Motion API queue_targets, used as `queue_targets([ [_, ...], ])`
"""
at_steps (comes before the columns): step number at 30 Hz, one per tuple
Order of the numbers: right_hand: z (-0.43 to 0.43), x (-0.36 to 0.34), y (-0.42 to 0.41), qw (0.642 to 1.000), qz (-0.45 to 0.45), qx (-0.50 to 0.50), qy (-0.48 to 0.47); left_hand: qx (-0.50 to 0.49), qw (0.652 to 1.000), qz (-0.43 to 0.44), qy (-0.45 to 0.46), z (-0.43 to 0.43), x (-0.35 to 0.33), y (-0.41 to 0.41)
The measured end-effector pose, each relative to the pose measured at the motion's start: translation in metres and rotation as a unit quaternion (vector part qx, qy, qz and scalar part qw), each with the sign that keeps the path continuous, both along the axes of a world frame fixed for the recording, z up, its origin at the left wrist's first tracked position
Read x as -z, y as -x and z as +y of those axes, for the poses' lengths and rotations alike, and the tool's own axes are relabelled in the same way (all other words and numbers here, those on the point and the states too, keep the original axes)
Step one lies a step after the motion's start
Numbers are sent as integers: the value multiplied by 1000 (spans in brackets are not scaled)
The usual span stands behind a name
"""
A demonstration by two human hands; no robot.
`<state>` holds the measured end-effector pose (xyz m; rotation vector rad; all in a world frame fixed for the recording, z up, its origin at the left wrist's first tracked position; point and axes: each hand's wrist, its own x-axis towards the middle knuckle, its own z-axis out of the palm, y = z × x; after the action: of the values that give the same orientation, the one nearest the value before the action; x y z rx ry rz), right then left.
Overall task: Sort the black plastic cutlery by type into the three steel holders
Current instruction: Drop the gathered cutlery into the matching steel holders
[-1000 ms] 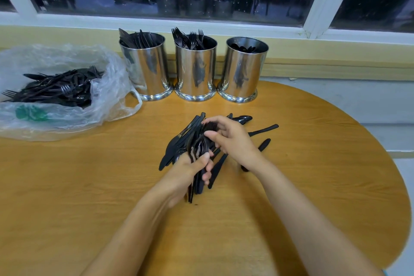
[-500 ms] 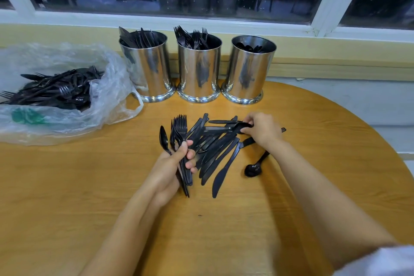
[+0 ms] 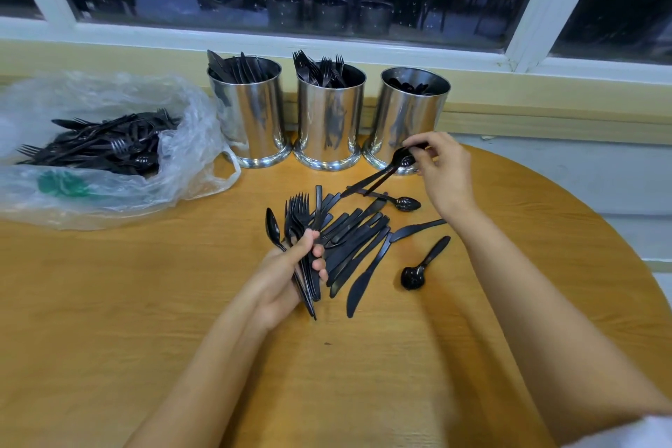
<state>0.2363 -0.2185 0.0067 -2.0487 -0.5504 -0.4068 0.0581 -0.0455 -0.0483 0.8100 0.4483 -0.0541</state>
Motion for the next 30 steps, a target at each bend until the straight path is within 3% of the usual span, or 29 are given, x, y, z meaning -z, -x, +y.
queue_targets([
  [4, -1, -25, 22, 983, 123, -129, 36, -3, 1000, 5, -21, 4, -1, 4],
  [7, 3, -38, 43, 932, 222, -263, 113, 4, 999, 12, -36, 2, -4, 7],
  [10, 20, -39, 59, 896, 236, -336, 166, 54, 996, 9, -66, -4, -7, 10],
  [14, 46, -28, 69, 904, 212, -329, 173, 112, 992, -4, -54, -14, -10, 13],
  [24, 56, -8, 82, 910, 169, -316, 209, 96, 990, -28, -95, -9, -5, 18],
  [28, 60, -4, 89, 913, 99, -309, 247, 112, 984, -38, -133, -13, -4, 19],
  [30, 62, 0, 93, 920, 99, -309, 219, 119, 983, -42, -133, -15, -6, 20],
])
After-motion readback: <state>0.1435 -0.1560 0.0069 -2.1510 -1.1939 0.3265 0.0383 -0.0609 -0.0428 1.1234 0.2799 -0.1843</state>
